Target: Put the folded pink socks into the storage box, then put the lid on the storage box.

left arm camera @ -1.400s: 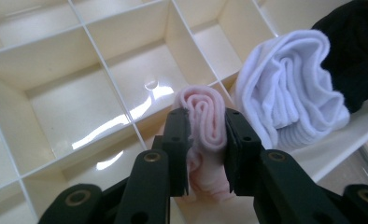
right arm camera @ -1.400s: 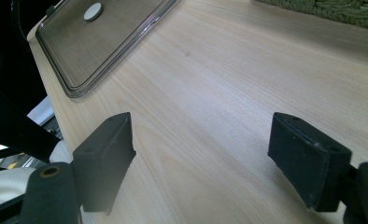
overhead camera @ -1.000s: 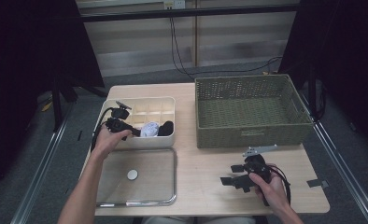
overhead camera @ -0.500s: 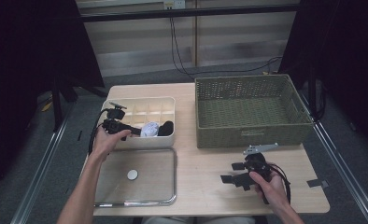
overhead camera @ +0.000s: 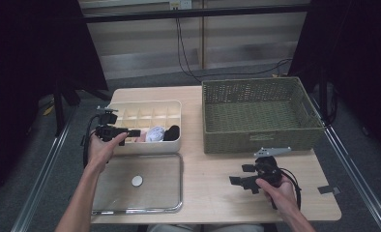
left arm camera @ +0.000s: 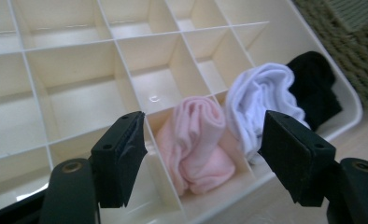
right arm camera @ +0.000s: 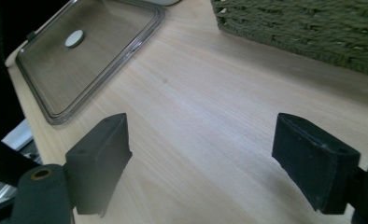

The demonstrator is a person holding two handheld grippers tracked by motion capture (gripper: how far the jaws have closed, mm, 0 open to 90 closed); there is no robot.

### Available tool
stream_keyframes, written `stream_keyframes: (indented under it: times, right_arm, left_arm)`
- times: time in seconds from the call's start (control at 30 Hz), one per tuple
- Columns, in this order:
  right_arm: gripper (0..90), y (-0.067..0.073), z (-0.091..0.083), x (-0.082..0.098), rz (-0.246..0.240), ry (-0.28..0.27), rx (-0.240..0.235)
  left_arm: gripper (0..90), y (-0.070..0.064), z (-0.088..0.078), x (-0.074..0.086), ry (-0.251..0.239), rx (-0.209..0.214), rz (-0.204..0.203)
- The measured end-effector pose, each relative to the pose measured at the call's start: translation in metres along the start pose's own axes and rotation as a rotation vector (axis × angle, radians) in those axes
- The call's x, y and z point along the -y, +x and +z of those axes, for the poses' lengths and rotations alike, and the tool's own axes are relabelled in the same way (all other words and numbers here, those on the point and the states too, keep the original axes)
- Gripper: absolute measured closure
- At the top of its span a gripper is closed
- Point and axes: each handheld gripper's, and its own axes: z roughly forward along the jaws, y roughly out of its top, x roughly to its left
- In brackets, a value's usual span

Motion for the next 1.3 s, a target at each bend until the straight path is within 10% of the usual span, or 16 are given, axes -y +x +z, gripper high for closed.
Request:
stream_keyframes:
  times: [0.63, 1.3]
  right_arm:
    - [33.4, 0.006, 0.006, -0.006, -0.015, -0.019, 0.027]
    - [40.1, 0.022, 0.034, -0.035, -0.034, 0.038, -0.061]
  left_arm:
    - [29.9, -0.026, -0.038, 0.026, -0.075, -0.006, 0.118]
    - [26.3, -0.036, -0.062, 0.078, -0.056, 0.001, 0.116]
